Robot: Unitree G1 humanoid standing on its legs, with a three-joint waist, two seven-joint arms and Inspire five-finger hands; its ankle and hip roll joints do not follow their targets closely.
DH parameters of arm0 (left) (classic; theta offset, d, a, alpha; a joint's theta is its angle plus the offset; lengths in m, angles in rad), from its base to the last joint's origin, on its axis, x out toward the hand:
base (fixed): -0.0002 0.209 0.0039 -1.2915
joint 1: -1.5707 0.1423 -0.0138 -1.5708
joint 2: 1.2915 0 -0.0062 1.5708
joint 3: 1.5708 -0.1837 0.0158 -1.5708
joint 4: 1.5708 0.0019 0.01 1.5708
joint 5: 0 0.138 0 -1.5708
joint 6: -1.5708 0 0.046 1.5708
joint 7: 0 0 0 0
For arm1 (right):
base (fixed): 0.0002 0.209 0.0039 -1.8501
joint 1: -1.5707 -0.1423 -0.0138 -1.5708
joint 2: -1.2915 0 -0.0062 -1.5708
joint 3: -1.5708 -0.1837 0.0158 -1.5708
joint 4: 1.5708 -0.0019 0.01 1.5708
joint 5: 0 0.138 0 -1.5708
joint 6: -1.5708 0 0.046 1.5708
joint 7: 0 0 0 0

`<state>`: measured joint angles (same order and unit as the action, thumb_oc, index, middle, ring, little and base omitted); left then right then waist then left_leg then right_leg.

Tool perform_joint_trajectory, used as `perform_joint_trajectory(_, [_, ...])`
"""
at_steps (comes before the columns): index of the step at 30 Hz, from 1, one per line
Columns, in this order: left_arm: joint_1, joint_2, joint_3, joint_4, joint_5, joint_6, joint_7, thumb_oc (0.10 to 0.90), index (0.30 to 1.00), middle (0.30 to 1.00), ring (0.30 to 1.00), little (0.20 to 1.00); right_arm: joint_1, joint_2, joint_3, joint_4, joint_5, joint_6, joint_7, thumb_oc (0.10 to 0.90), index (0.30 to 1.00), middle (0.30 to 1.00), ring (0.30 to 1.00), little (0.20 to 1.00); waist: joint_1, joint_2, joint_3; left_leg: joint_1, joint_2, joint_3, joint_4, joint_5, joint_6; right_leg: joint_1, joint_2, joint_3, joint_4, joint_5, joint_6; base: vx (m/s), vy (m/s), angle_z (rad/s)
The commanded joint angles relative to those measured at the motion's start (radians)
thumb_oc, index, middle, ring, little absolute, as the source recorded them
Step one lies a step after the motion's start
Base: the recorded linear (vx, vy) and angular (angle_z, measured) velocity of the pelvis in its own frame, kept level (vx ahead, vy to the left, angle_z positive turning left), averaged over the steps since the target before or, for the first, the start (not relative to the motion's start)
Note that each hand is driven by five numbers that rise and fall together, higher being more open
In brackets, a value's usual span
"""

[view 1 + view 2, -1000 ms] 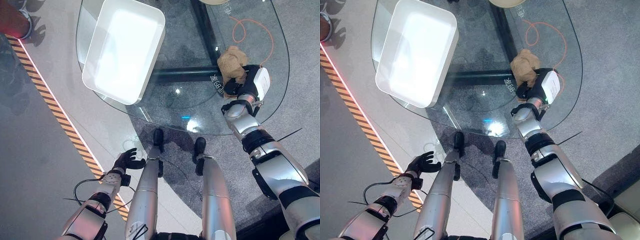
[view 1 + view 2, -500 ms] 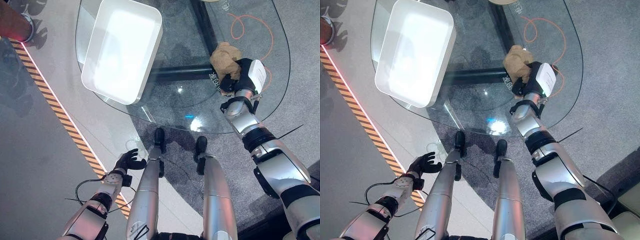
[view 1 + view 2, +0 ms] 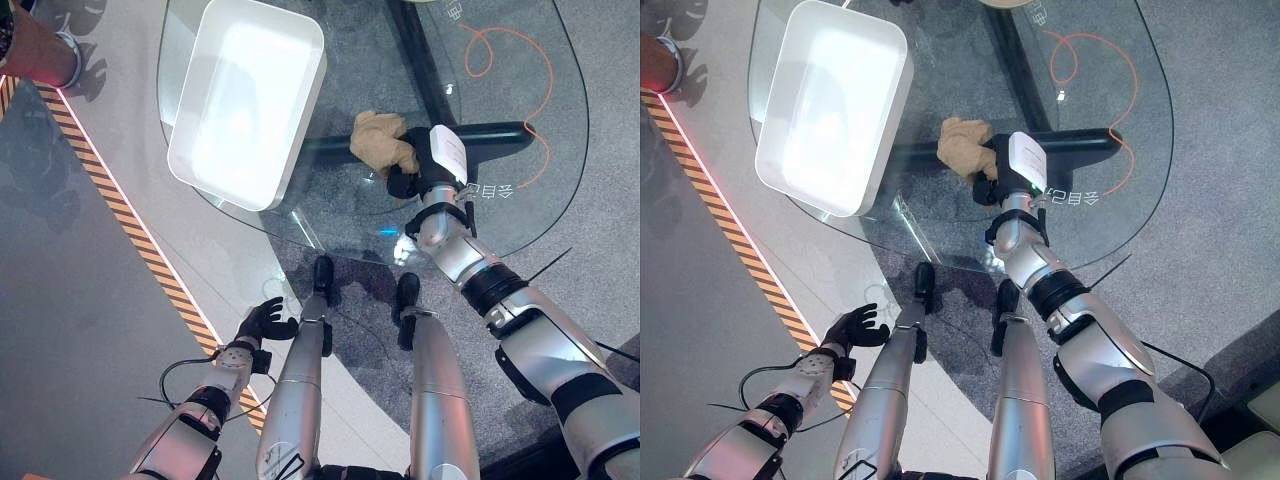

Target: Wipe the table with a cloth and put it in the basket.

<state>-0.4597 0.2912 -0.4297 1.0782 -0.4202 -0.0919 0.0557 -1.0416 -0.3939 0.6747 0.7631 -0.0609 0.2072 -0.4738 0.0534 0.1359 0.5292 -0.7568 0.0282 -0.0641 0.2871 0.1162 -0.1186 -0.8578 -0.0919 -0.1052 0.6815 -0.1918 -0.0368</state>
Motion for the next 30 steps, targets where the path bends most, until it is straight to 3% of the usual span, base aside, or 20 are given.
perform_joint_trajectory(1, [0.052,-0.037,-0.016,-0.007,0.012,0.012,0.006,0.800,0.900,0.900,0.900,0.900,0.030,0.143,0.094,-0.087,-0.047,-0.081,0.117,0.100,0.300,0.300,0.300,0.200,0.012,0.004,-0.009,-0.015,-0.092,0.082,0.152,-0.120,0.095,0.037,0.021,0.003,-0.163,0.116,0.026,0.00,0.000,0.00])
perform_joint_trajectory(8, [0.045,-0.035,-0.016,0.002,0.013,0.011,0.004,0.800,0.900,0.900,0.900,0.900,0.076,0.158,0.143,-0.073,-0.091,-0.080,0.193,0.100,0.300,0.300,0.300,0.200,0.010,0.001,-0.009,-0.019,-0.094,0.081,0.153,-0.118,0.095,0.034,0.018,0.000,-0.162,0.115,0.027,0.00,0.000,0.00])
perform_joint_trajectory(15, [0.035,-0.032,-0.016,0.008,0.015,0.008,0.002,0.800,0.900,0.900,0.900,0.900,0.100,0.163,0.182,-0.079,-0.120,-0.125,0.314,0.100,0.300,0.300,0.300,0.200,0.010,-0.006,-0.009,-0.026,-0.093,0.080,0.155,-0.116,0.095,0.030,0.014,-0.006,-0.164,0.117,0.028,0.00,-0.004,0.00])
perform_joint_trajectory(30, [0.012,-0.021,-0.027,0.014,0.017,0.020,-0.004,0.800,0.900,0.900,0.900,0.900,0.084,0.146,0.211,-0.057,-0.110,-0.150,0.388,0.100,0.300,0.300,0.300,0.200,0.012,-0.002,-0.009,-0.043,-0.091,0.075,0.161,-0.110,0.093,0.008,0.007,-0.008,-0.151,0.120,0.032,0.00,-0.012,0.03])
